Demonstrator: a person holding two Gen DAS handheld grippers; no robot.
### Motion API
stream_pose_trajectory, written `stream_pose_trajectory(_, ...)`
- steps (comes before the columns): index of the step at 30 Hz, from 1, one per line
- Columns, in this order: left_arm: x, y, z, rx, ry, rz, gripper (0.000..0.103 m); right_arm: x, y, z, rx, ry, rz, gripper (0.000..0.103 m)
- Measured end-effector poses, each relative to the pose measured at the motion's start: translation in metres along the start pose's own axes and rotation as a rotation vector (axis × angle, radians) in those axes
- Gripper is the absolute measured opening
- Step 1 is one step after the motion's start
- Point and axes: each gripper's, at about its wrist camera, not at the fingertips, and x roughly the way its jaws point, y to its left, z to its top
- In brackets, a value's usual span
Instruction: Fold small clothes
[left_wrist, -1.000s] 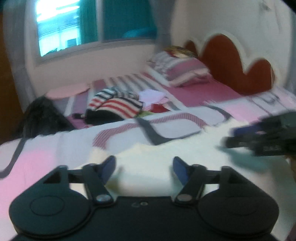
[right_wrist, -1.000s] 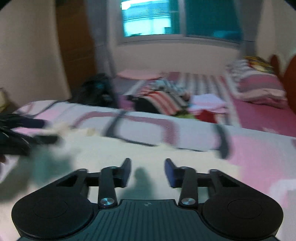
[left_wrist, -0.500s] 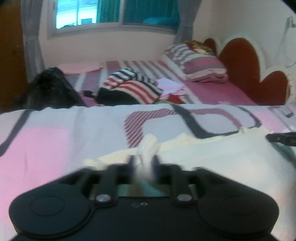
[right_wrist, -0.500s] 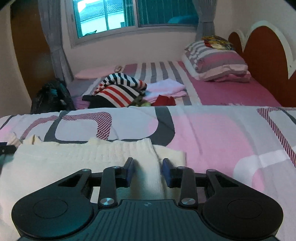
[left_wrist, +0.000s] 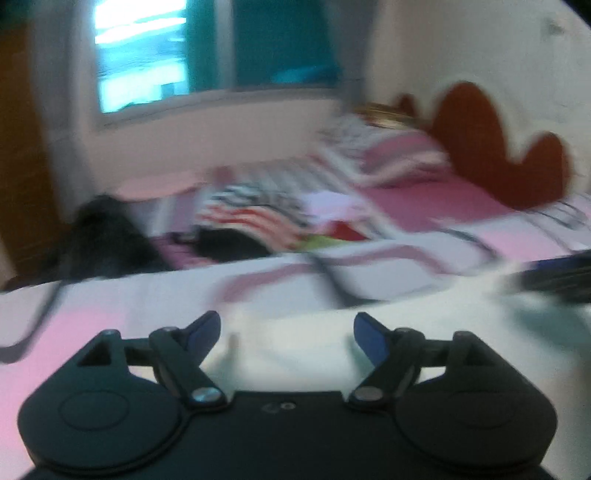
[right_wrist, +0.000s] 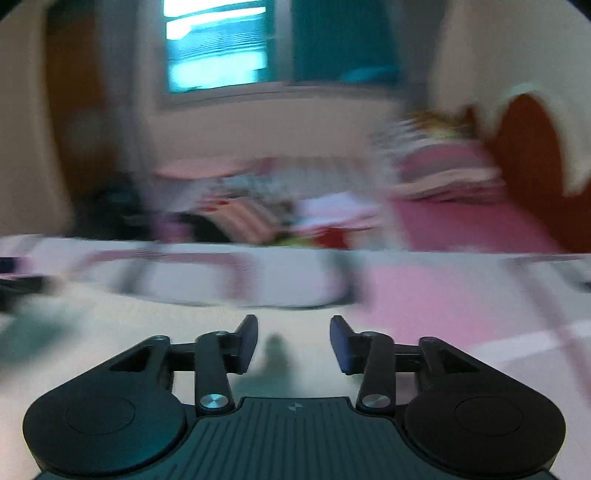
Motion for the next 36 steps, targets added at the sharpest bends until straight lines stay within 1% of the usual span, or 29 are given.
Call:
stream_pose_trajectory(1,0.0,-0.014,0.001,0.011,0.005,-0.021,0.078,0.005,0.014,-0.001,-0.013,0.027,0.045,0.042)
stream_pose_trajectory(3,0.007,-0.031,-0.001,0.015,0.045,-0.049,0.078,0.008,0.034,-0.004,-0.041,0.052,0.123,0.042)
stream_pose_trajectory(5,0.011,-0.032,-0.008,-0.004,0.078,-0.046,0.077,0.009,0.044,-0.01,-0.063,0.078,0.139,0.042)
stream_pose_trajectory(7,0.008,-0.021,-0.019,-0.006,0.093,0.003,0.077,0.007,0.041,-0.018,-0.099,0.091,0.109,0.042)
stream_pose_trajectory(8,0.005,-0.012,-0.027,-0.011,0.099,0.034,0.078,0.005,0.034,-0.02,-0.092,0.091,0.091,0.042)
stream_pose_trajectory(9,0.001,-0.001,-0.033,-0.024,0.098,0.053,0.082,0.001,0.02,-0.023,-0.068,0.087,0.054,0.042)
stream_pose_trajectory(10,-0.004,0.012,-0.042,-0.049,0.096,0.067,0.083,0.0,0.008,-0.025,-0.043,0.085,0.008,0.042)
stream_pose_trajectory(11,-0.009,0.026,-0.048,-0.079,0.091,0.076,0.085,-0.004,-0.011,-0.029,-0.005,0.087,-0.06,0.042)
stream_pose_trajectory(12,-0.013,0.038,-0.053,-0.12,0.094,0.08,0.087,-0.007,-0.023,-0.033,0.022,0.087,-0.093,0.042)
stream_pose_trajectory(13,-0.016,0.045,-0.055,-0.148,0.098,0.071,0.087,-0.012,-0.038,-0.037,0.068,0.084,-0.09,0.042)
stream_pose_trajectory(14,-0.022,0.046,-0.053,-0.15,0.099,0.081,0.082,-0.016,-0.044,-0.038,0.093,0.087,-0.079,0.042)
stream_pose_trajectory(15,-0.03,0.041,-0.047,-0.131,0.096,0.106,0.073,-0.022,-0.044,-0.037,0.1,0.09,-0.096,0.042)
stream_pose_trajectory(16,-0.04,0.033,-0.044,-0.102,0.078,0.118,0.075,-0.032,-0.039,-0.036,0.101,0.072,-0.093,0.042)
stream_pose_trajectory(17,-0.05,0.024,-0.042,-0.082,0.051,0.106,0.079,-0.044,-0.031,-0.037,0.094,0.041,-0.055,0.042)
stream_pose_trajectory(18,-0.061,0.013,-0.042,-0.084,0.027,0.081,0.082,-0.055,-0.02,-0.038,0.078,0.016,-0.015,0.042)
stream_pose_trajectory(19,-0.068,-0.001,-0.043,-0.094,0.023,0.044,0.082,-0.063,-0.006,-0.04,0.048,0.004,0.022,0.042)
stream_pose_trajectory(20,-0.071,-0.014,-0.045,-0.085,0.032,0.013,0.083,-0.069,0.009,-0.045,0.011,0.004,0.058,0.042)
stream_pose_trajectory(21,-0.072,-0.03,-0.048,-0.058,0.044,0.004,0.083,-0.073,0.025,-0.052,-0.02,0.01,0.088,0.042)
stream_pose_trajectory(23,-0.072,-0.052,-0.057,-0.031,0.074,0.01,0.082,-0.072,0.048,-0.065,-0.058,0.043,0.122,0.042)
stream_pose_trajectory(25,-0.07,-0.065,-0.069,-0.027,0.111,0.016,0.081,-0.07,0.064,-0.081,-0.094,0.075,0.109,0.042)
stream_pose_trajectory(27,-0.071,-0.069,-0.08,-0.012,0.127,0.036,0.081,-0.071,0.07,-0.097,-0.103,0.098,0.092,0.042)
stream_pose_trajectory(29,-0.076,-0.07,-0.087,-0.017,0.122,0.044,0.082,-0.074,0.067,-0.105,-0.097,0.086,0.086,0.042)
stream_pose_trajectory(34,-0.084,-0.065,-0.091,-0.041,0.135,0.062,0.083,-0.08,0.06,-0.108,-0.081,0.106,0.075,0.042)
stream_pose_trajectory(36,-0.09,-0.066,-0.088,-0.058,0.135,0.072,0.081,-0.082,0.059,-0.101,-0.069,0.106,0.077,0.042)
